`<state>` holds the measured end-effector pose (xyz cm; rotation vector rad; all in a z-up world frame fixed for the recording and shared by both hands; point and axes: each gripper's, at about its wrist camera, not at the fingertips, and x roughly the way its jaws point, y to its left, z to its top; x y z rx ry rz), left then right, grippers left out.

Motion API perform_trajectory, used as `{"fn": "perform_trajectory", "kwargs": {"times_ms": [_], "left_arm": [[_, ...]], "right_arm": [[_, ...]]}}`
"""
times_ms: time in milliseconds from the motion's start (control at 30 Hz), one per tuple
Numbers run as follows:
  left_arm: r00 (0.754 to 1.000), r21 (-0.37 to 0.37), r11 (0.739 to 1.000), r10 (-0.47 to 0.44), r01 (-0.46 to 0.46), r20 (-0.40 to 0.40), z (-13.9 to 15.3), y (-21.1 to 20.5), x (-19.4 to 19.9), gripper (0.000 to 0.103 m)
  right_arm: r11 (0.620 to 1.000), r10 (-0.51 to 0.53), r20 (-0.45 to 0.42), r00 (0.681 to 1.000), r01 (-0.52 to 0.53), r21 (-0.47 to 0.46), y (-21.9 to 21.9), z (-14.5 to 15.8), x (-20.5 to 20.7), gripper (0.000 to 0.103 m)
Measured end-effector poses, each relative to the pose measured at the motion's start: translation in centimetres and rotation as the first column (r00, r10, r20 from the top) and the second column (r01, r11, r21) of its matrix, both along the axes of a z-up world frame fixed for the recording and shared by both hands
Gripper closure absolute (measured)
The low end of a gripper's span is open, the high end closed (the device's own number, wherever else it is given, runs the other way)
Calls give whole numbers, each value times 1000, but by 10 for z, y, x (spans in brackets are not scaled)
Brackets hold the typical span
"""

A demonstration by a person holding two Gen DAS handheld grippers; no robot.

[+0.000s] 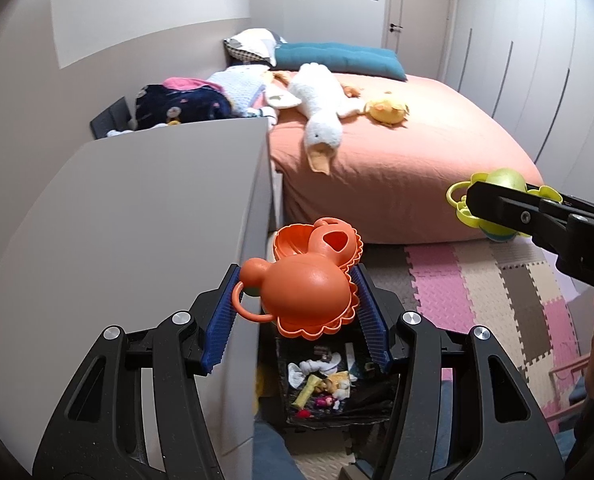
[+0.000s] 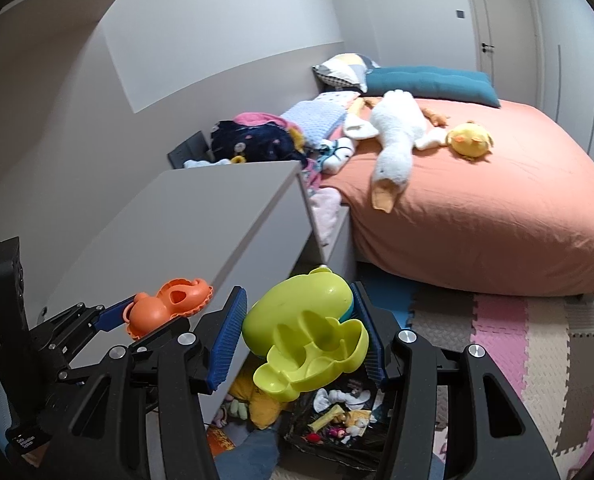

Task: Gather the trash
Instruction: 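Carry the orange and lime-green toys off the desk over the black bin, then open both tools to drop the toys into the black bin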

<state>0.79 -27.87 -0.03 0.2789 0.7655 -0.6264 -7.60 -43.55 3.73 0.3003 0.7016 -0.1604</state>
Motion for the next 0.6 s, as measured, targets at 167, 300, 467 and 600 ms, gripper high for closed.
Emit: {"fn": "perform_trajectory", "kwargs": {"times_ms": [167, 300, 467, 600], "left_arm": [[999, 9, 999, -41, 41, -10, -5, -17, -9, 49], [997, 16, 997, -72, 73, -16, -7, -31, -16, 49], [994, 24, 994, -109, 109, -21, -11, -44, -22, 49], [991, 34, 991, -126, 127, -32, -16, -47, -24, 49]], "right_arm": [[999, -37, -6, 999, 37, -7, -16, -3, -11, 49], [998, -63, -12, 998, 63, -10, -27, -5, -18, 49], [996, -87, -18, 996, 87, -15, -36, -9, -21, 49], [995, -102, -22, 995, 101, -18, -42, -11, -22, 49]]}}
